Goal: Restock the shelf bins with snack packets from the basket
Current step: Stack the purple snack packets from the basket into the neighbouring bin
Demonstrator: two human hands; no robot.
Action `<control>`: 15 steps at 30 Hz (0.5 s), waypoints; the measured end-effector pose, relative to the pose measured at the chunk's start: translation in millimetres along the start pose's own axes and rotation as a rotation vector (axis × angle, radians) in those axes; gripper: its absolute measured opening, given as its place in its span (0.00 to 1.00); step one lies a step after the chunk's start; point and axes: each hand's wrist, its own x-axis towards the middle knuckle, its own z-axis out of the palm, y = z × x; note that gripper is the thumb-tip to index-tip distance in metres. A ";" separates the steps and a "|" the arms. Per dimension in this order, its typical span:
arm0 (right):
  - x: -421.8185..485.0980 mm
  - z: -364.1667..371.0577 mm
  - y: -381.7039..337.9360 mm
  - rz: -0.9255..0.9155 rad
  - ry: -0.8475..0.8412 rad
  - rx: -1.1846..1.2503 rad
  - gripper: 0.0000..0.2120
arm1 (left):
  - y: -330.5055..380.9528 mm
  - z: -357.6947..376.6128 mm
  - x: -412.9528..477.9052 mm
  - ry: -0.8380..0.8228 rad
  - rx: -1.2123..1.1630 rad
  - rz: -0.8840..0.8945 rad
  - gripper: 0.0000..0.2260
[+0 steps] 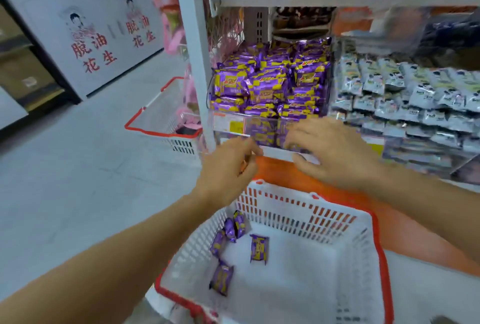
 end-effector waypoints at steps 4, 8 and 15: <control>-29.5 53.1 -35.0 0.217 -0.402 0.174 0.09 | -25.8 43.1 -62.9 -0.352 -0.001 -0.359 0.08; -71.5 127.4 -51.4 0.540 -0.660 0.389 0.09 | -60.5 94.0 -105.5 -0.636 0.088 -0.615 0.07; -123.8 250.2 -60.1 1.097 -0.813 0.681 0.08 | -111.5 167.0 -134.4 -0.702 0.065 -0.902 0.21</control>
